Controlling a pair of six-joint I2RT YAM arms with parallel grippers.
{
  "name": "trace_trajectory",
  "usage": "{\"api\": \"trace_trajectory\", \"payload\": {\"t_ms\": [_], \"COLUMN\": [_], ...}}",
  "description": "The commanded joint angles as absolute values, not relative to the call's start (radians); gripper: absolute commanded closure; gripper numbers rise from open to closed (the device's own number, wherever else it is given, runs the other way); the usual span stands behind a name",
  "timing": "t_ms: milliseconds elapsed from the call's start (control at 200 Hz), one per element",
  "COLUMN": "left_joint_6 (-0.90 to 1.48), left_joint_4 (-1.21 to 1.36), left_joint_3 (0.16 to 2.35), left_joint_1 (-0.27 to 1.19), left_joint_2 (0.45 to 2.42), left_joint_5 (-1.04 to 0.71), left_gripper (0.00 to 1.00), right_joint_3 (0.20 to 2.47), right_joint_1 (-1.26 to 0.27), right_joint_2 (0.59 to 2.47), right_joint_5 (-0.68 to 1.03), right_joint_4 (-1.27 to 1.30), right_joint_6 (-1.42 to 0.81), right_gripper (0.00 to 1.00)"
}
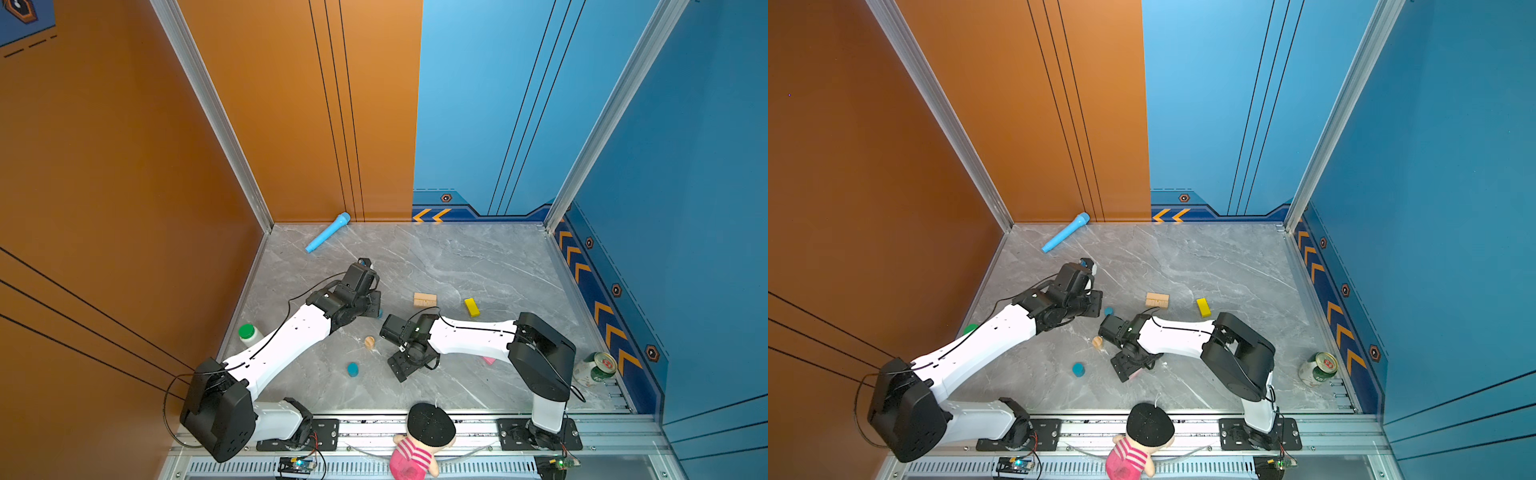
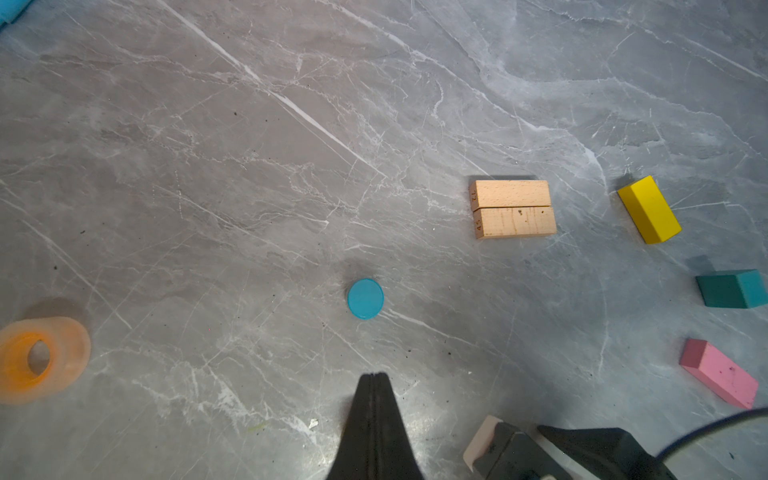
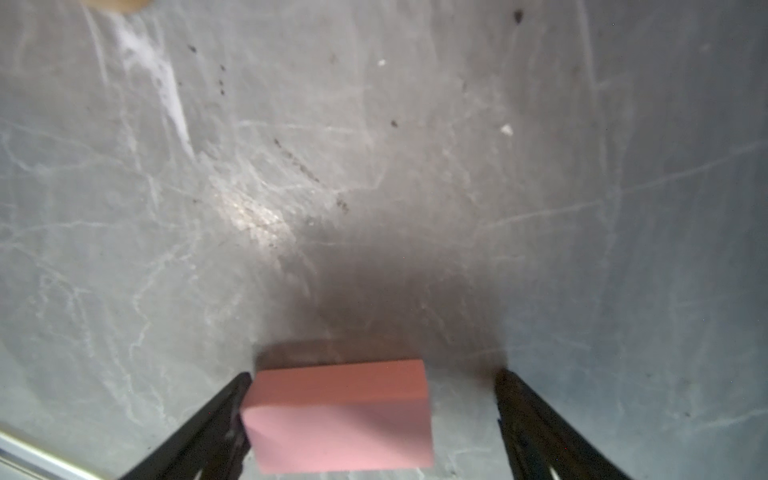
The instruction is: Build the wood block tower
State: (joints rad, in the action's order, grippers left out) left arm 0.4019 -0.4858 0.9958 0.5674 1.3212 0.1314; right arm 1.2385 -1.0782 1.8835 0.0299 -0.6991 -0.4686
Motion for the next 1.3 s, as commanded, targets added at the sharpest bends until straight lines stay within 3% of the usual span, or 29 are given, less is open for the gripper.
{"api": "trace_trajectory", "payload": {"t_ms": [0, 220, 581, 966, 1291], "left_joint_6": [0.407, 0.405, 0.402, 0.403, 0.402], "left_joint_4": [-0.491, -0.486, -0.475, -0.472, -0.468], "left_joint_3": [1.0, 1.008, 1.014, 1.011, 1.009], "left_joint_1": [0.555, 0.555, 0.551, 0.535, 0.529], "left_joint_2": [1.339, 1.356, 1.38, 1.401, 1.41], "left_joint_5": [0.148, 0.139, 0.125, 0.113, 0.106], "left_gripper": [1.0, 1.0, 1.0, 1.0, 1.0], "right_joint_3": [1.243, 1.197, 1.026, 0.996, 1.064], "right_joint_1": [-1.073, -1.047, -0.861, -0.759, -0.745], "right_joint_2": [1.899, 1.866, 1.696, 1.654, 1.605], "right_joint_5": [0.038, -0.009, -0.112, -0.087, -0.077], "right_joint_4": [-0.729, -0.723, -0.614, -0.575, -0.677], "right_joint_6": [-0.482, -0.546, -0.729, -0.752, -0.6], "right_gripper": [0.21, 0.41, 0.44, 0.16, 0.11]}}
